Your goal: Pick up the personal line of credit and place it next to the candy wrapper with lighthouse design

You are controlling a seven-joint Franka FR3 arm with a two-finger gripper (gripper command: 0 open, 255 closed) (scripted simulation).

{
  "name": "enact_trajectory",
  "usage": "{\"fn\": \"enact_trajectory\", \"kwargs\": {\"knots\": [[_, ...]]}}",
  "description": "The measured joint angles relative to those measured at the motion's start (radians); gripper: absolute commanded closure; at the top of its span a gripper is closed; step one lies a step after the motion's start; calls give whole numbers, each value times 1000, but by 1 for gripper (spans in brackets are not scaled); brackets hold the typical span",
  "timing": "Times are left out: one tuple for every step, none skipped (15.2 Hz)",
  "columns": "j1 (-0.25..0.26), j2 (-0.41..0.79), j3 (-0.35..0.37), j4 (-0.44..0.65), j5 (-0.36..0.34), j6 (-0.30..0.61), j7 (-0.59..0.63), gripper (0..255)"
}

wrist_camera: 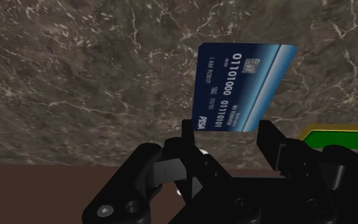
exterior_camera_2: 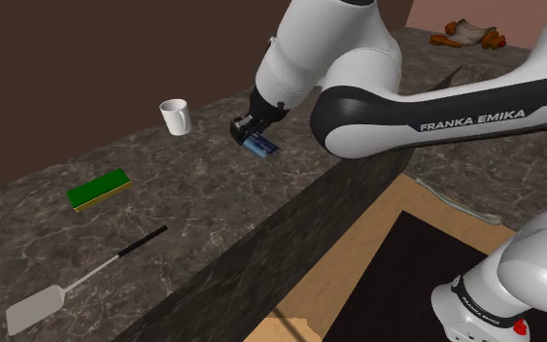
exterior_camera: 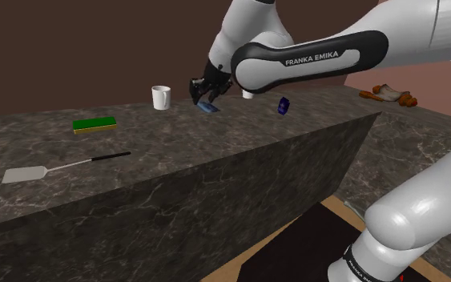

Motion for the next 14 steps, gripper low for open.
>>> {"fn": "enact_trajectory", "kwargs": {"knots": [[-1, -4, -14, 0, 11, 0, -22, 255], [0, -19, -35, -16, 32, 6, -53, 255], [-3, -22, -54, -28, 45, 17, -81, 255], [-5, -25, -74, -33, 59, 23, -111, 255], [-6, -35, -97, -50, 76, 34, -144, 255], [-6, -44, -119, -64, 93, 42, -176, 255], [-7, -52, -142, -75, 110, 48, -210, 255], [-9, -53, -167, -79, 125, 53, -246, 255], [-11, -56, -188, -88, 139, 60, -279, 255], [-11, -63, -208, -95, 154, 61, -308, 255], [-13, -66, -234, -99, 170, 64, -346, 255], [-16, -64, -255, -101, 181, 68, -377, 255], [-19, -61, -278, -109, 194, 78, -412, 255], [-23, -50, -295, -98, 201, 78, -439, 255]]}}
